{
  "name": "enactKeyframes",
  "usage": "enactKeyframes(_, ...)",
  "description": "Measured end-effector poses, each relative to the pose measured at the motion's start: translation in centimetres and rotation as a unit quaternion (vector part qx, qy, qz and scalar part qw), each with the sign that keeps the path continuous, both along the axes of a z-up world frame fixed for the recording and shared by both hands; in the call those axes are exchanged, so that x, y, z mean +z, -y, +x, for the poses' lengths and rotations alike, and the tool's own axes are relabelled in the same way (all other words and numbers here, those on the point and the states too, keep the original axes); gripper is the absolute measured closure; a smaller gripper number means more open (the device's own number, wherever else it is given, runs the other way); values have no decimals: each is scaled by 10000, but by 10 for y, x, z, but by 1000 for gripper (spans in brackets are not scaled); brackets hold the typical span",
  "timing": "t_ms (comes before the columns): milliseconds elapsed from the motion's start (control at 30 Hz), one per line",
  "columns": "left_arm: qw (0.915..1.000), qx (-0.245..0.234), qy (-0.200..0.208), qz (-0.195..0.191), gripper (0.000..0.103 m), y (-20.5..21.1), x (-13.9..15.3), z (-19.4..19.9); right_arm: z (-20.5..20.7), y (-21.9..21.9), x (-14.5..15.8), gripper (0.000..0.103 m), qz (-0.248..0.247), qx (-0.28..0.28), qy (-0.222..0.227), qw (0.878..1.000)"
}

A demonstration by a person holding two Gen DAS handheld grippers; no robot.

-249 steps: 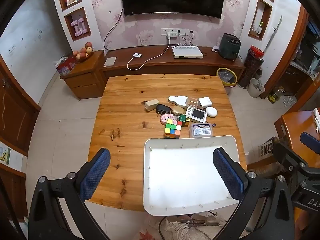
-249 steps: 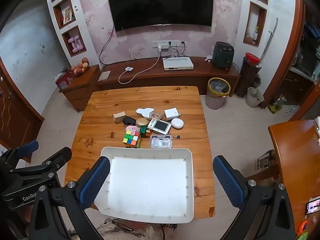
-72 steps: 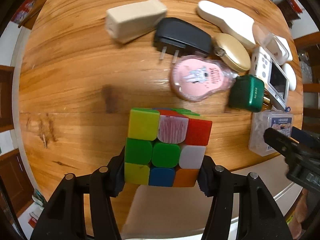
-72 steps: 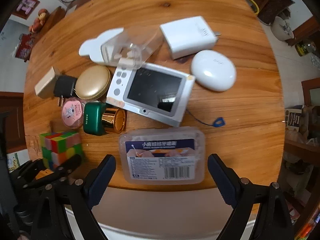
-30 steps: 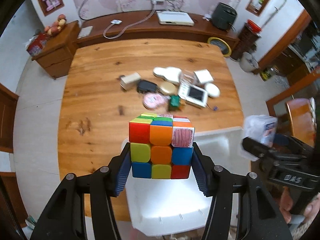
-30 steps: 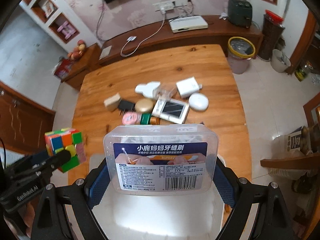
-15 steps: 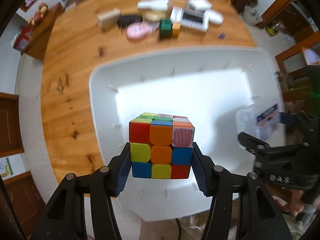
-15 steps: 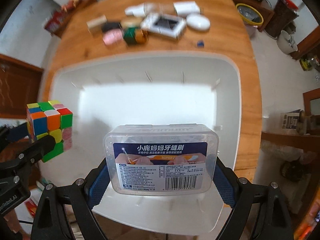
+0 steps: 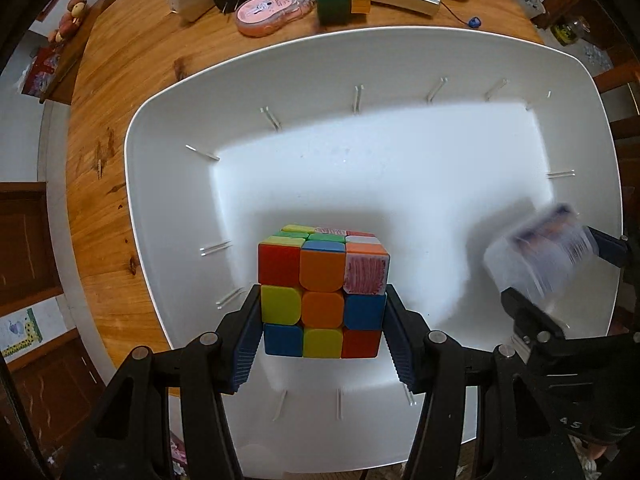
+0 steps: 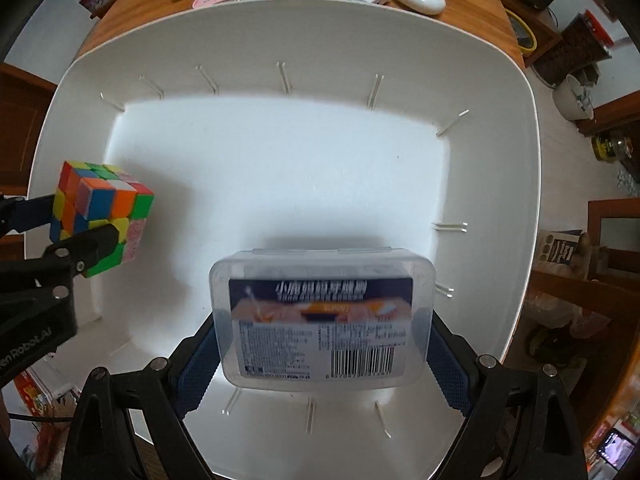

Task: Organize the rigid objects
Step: 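Carry the cube with the left tool into the tray while the right tool carries the box there, then open both tools to release the cube and box in the tray, withdraw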

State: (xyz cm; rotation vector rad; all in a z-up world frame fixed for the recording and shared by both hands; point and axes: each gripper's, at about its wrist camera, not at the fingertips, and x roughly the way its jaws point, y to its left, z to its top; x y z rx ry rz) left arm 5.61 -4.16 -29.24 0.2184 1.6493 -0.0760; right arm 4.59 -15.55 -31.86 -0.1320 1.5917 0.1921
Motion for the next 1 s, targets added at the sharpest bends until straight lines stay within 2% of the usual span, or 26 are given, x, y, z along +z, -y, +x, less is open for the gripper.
enactKeyframes(100,9999,6,98,103,15,-2,3,5,-1,7,4,10,122,-156,65,9998)
enactKeyframes(133,9998,11,146,99,12,-3,6,6,0,9,5,10,144,-232,60,9996)
enactKeyframes(367,9995,126,279,119,12,-10,21,13,-2,24,17,10,461,-567,197,9971)
enactKeyframes(733,9983,60,579,40,12,-5,53,9,-9,25,38,10,629,-364,524,9960)
enactKeyframes(1000,9961,-47,878,-20,12,-3,78,-2,-11,23,56,10,633,-409,701,9947)
